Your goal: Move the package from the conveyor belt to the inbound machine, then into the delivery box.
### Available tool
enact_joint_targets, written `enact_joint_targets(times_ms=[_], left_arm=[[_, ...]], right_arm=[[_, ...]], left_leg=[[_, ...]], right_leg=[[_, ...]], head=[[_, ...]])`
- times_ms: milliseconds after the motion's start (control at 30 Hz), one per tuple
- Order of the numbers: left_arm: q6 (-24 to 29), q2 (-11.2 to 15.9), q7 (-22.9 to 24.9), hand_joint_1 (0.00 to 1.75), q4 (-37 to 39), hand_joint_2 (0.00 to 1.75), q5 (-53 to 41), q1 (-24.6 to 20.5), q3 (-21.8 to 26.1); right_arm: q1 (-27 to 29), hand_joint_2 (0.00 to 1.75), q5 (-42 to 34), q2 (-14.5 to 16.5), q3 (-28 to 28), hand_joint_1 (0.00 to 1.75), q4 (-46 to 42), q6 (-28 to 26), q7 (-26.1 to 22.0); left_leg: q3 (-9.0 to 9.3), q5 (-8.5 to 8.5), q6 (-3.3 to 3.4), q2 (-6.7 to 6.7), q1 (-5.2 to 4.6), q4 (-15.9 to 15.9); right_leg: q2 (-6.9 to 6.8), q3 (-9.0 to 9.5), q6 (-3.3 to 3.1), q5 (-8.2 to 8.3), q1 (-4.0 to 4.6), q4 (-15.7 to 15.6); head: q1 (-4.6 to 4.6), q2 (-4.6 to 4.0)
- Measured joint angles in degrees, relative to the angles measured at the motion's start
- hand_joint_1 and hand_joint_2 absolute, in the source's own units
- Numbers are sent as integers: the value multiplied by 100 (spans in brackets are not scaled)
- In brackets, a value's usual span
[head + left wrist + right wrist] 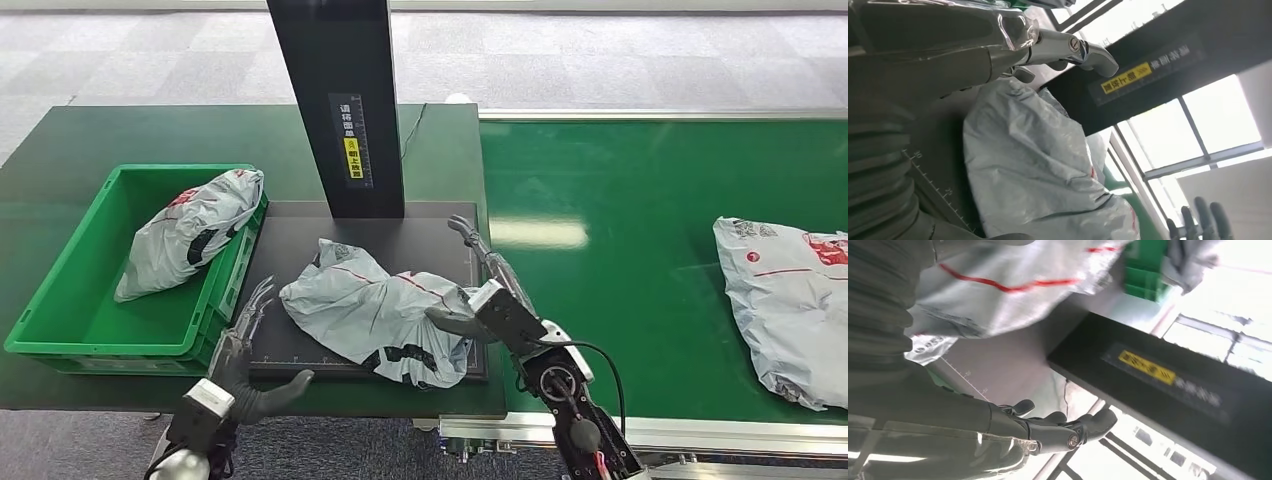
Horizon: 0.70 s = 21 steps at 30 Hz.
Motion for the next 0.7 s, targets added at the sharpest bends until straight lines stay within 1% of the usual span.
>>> enact_joint_targets(times_ms=[200,333,467,533,667,700], left_arm=[[442,207,222,0,152,175,-713,-487,-564],[546,370,800,0,604,175,-1394,-995,-971],[475,545,1459,0,1290,175,-2150,-1606,-1450],[361,598,1711,0,1635,175,-2411,-1864,-1671],[30,649,2085,0,2326,175,-2648,-2346,-2020],[-16,655,2127,4,2458,175,-2672,-2449,-2081]], right_arm=[[306,175,-562,184,-419,0,-345,134,-156],[372,175,-736,239,-547,0,-401,255,-193],[390,175,-759,297,-604,0,-401,322,-196],[391,175,-759,325,-627,0,-401,336,-188],[391,175,-760,376,-682,0,-401,336,-100],[393,175,-760,383,-699,0,-402,333,-79]], left_leg=[[4,0,0,1,0,0],[7,2,-1,1,0,0],[7,4,-2,3,0,0],[7,4,-2,3,0,0],[6,4,-2,1,0,1],[7,4,-2,0,0,1]], right_leg=[[0,2,0,1,0,0],[0,4,0,3,0,0],[1,5,-3,7,0,0],[1,5,-3,6,0,1],[0,6,-3,6,0,0],[0,8,-3,6,0,0]], head=[[-1,1],[0,0],[0,1],[-1,1],[0,-1],[0,-1]])
